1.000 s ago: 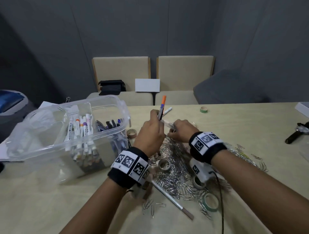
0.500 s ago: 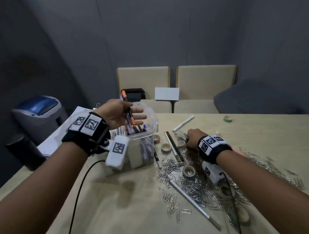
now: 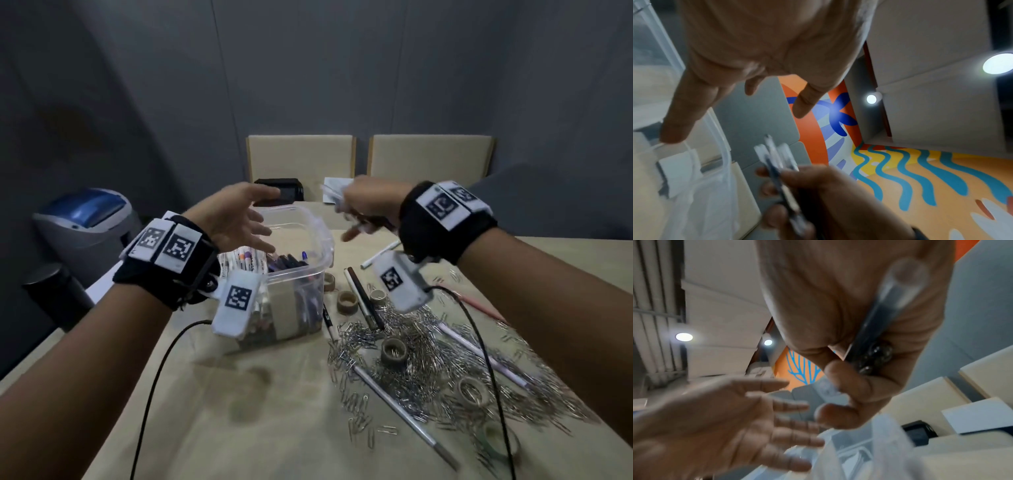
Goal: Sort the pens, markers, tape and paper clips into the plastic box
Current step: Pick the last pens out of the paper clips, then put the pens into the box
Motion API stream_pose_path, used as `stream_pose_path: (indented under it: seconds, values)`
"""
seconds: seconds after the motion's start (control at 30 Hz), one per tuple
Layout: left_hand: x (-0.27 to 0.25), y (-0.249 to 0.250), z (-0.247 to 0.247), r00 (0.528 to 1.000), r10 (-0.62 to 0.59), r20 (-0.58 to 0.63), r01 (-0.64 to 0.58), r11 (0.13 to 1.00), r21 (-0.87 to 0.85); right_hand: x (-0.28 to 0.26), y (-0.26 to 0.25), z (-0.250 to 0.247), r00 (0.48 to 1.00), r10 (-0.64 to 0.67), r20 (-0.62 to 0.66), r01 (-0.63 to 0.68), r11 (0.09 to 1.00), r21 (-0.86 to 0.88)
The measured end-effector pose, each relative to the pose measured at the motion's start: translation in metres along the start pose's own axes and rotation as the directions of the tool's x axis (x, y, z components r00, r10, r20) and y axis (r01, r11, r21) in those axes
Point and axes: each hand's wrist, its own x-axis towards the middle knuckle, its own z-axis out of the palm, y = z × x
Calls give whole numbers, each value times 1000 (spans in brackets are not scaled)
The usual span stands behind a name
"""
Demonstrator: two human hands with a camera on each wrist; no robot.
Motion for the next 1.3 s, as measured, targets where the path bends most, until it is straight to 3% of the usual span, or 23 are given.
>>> stream_pose_path:
  seconds: [0.1,0.27,0.6,0.83,1.03,1.13,1.3]
  values:
    - [-9,0,4,989,91,-114,-89,996,23,-1,-22,26,997,-38,72,38,999,-2]
    - [-14,-5,8,949,212,-234,-194,976,97,6,-30,47,992,12,129,-17,999,41]
    - [-15,-7,27,938,288,-192,-251,948,196,-13,-14,0,996,-20,86,16,999,46]
    - [-25,-14,60,901,433,-13,-399,842,363,-37,50,-66,997,18,-74,-23,998,-56]
    - [-30,-19,112,760,620,196,-635,645,425,-66,119,-113,963,105,-248,-119,992,-40]
    - [-27,-29,133,715,589,377,-698,625,348,-82,148,-126,935,130,-331,-144,989,-18]
    - [-12,-51,156,636,376,673,-717,610,337,-105,192,-132,876,136,-462,-131,990,44]
